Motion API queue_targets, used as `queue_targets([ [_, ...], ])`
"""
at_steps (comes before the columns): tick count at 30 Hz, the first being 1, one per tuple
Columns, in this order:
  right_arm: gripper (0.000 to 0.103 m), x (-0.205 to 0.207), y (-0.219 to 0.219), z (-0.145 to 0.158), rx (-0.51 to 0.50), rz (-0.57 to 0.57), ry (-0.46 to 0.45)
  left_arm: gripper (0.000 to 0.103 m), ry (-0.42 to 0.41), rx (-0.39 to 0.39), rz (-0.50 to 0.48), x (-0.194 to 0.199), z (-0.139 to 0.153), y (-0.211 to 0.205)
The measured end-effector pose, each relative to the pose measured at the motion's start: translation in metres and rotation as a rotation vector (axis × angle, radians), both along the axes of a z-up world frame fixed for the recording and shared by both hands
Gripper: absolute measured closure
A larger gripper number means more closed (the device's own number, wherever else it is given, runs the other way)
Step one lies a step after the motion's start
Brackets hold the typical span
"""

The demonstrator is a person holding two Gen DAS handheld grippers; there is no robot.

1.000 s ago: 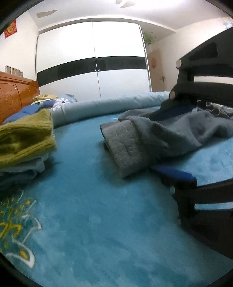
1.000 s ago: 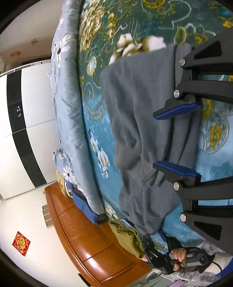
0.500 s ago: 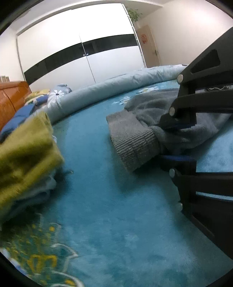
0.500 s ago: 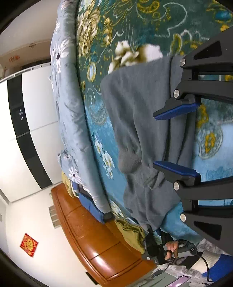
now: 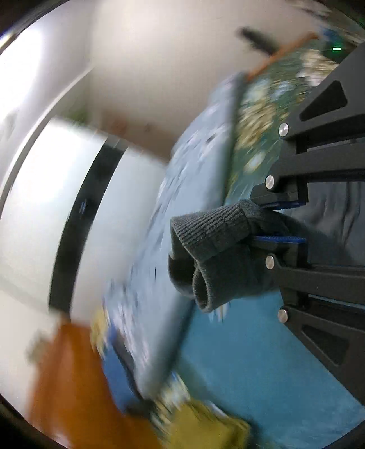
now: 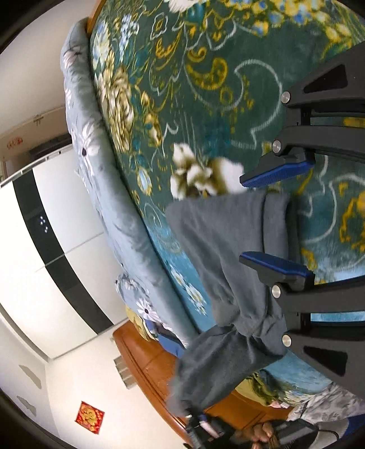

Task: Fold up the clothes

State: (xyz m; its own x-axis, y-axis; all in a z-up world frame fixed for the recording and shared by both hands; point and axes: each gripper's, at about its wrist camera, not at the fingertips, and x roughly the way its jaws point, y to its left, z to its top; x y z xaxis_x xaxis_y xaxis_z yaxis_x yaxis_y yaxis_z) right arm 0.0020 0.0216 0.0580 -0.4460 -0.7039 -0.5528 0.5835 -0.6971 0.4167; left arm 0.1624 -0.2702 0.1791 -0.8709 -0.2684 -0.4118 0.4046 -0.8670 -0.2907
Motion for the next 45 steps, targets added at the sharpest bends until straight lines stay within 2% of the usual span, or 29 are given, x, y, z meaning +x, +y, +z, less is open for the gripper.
queue_targets([
  [3,0.051,-0.003,0.013,-0.003,0.0,-0.021,-0.003,0.088,-0.062,-0.076,-0.145,-0.04,-0.012,0.059],
  [7,0.051,-0.006,0.028,-0.008,0.007,-0.051,-0.016,0.088,-0.215,-0.109,-0.298,-0.072,-0.064,0.134],
  [10,0.051,-0.008,0.041,-0.011,0.024,-0.074,-0.02,0.088,-0.326,-0.139,-0.336,-0.097,-0.103,0.158],
  [13,0.051,-0.012,0.053,-0.013,0.039,-0.102,-0.024,0.087,-0.374,-0.124,-0.343,-0.103,-0.123,0.165],
  [18,0.051,-0.017,0.061,-0.014,0.037,-0.131,-0.039,0.082,-0.398,-0.16,-0.347,-0.106,-0.131,0.169],
  [19,0.051,-0.017,0.06,-0.013,0.034,-0.13,-0.04,0.076,-0.4,-0.158,-0.355,-0.103,-0.128,0.169],
  [20,0.051,-0.017,0.059,-0.012,0.03,-0.124,-0.038,0.071,-0.397,-0.142,-0.375,-0.099,-0.126,0.17],
  [21,0.051,-0.017,0.057,-0.009,0.026,-0.116,-0.034,0.062,-0.389,-0.112,-0.407,-0.096,-0.126,0.17],
  [22,0.051,-0.016,0.055,-0.006,0.022,-0.106,-0.027,0.058,-0.379,-0.083,-0.436,-0.091,-0.123,0.169],
  [25,0.051,-0.016,0.045,0.011,0.001,-0.053,0.015,0.057,-0.313,-0.019,-0.476,-0.061,-0.107,0.155],
  [27,0.051,-0.017,0.034,0.024,-0.022,0.004,0.04,0.052,-0.265,-0.008,-0.42,-0.038,-0.097,0.134],
  [30,0.051,-0.023,0.007,0.035,-0.055,0.137,0.031,0.05,-0.25,-0.029,-0.196,-0.013,-0.09,0.088],
  [32,0.051,-0.029,-0.016,0.036,-0.053,0.2,0.012,0.05,-0.274,-0.023,-0.07,-0.004,-0.092,0.06],
  [34,0.051,-0.035,-0.039,0.038,-0.046,0.257,-0.002,0.05,-0.303,0.014,0.026,0.001,-0.099,0.033],
  [36,0.051,-0.039,-0.06,0.039,-0.019,0.295,-0.003,0.05,-0.323,0.054,0.069,0.004,-0.107,0.017],
  [40,0.053,-0.045,-0.086,0.034,0.024,0.35,-0.023,0.05,-0.334,0.12,0.076,0.007,-0.123,0.004],
  [42,0.063,-0.048,-0.091,0.029,0.034,0.357,-0.046,0.05,-0.338,0.116,0.071,0.006,-0.125,0.007],
  [44,0.092,-0.053,-0.09,0.026,0.009,0.353,-0.075,0.05,-0.343,0.112,0.068,0.005,-0.128,0.009],
  [45,0.094,-0.056,-0.089,0.025,-0.011,0.349,-0.09,0.05,-0.346,0.11,0.066,0.005,-0.13,0.01],
])
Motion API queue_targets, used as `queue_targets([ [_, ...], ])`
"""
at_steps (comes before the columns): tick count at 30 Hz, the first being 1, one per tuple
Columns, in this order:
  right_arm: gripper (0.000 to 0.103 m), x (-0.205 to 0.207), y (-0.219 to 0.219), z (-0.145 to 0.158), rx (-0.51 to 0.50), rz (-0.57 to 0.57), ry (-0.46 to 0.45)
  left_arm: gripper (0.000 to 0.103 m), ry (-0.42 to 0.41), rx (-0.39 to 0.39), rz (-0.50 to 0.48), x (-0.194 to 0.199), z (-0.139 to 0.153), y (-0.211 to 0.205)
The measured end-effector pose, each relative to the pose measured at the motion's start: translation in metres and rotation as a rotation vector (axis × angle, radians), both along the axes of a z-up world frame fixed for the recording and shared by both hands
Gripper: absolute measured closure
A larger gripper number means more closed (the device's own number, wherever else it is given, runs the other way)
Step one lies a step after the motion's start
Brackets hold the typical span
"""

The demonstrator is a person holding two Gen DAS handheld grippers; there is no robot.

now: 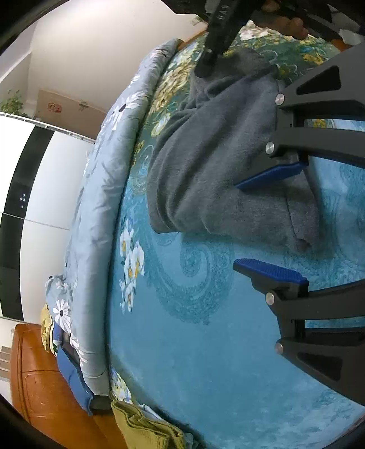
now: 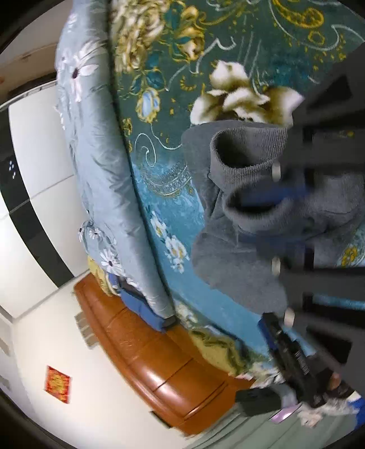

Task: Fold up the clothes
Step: 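Grasp the folded sweatshirt edge with the left gripper while the right gripper grasps the other end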

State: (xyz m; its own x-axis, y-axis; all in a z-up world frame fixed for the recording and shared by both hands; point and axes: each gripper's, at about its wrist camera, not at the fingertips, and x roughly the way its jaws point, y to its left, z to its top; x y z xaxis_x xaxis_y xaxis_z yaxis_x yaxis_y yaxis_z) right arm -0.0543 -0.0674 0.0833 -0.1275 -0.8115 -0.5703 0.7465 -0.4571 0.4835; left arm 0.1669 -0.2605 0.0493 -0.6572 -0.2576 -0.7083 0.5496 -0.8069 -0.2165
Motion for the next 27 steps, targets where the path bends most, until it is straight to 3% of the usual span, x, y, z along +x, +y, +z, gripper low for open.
queue_targets([
  [5,0.098,-0.01,0.018,0.025,-0.05,-0.098,0.086,0.05,0.002,0.018,-0.001,0.0,-0.004,-0.005],
  [8,0.098,-0.027,0.027,0.028,-0.06,-0.16,0.086,0.05,0.002,0.032,-0.007,0.0,-0.008,-0.005],
  [10,0.098,-0.041,0.024,0.006,0.001,-0.191,0.036,0.049,-0.005,0.037,-0.01,-0.001,-0.012,-0.004],
  [14,0.098,-0.06,0.027,-0.036,0.029,-0.226,-0.105,0.048,-0.017,0.037,-0.022,-0.001,-0.018,-0.004],
  [17,0.095,-0.063,0.03,-0.038,0.01,-0.222,-0.125,0.047,-0.009,0.046,-0.034,-0.001,-0.014,-0.006],
  [19,0.094,-0.058,0.033,-0.026,-0.013,-0.209,-0.093,0.047,0.016,0.062,-0.062,0.0,-0.008,-0.008],
  [21,0.085,-0.051,0.04,-0.012,-0.037,-0.192,-0.051,0.047,0.054,0.101,-0.092,0.002,-0.003,-0.013],
  [23,0.035,-0.043,0.05,-0.004,-0.05,-0.189,-0.012,0.044,0.09,0.143,-0.115,0.002,0.002,-0.02],
  [24,0.029,-0.041,0.054,-0.003,-0.058,-0.188,-0.005,0.041,0.1,0.164,-0.116,0.0,0.002,-0.024],
  [27,0.028,-0.044,0.062,-0.019,-0.077,-0.158,-0.1,0.041,0.099,0.219,-0.116,-0.008,-0.006,-0.036],
])
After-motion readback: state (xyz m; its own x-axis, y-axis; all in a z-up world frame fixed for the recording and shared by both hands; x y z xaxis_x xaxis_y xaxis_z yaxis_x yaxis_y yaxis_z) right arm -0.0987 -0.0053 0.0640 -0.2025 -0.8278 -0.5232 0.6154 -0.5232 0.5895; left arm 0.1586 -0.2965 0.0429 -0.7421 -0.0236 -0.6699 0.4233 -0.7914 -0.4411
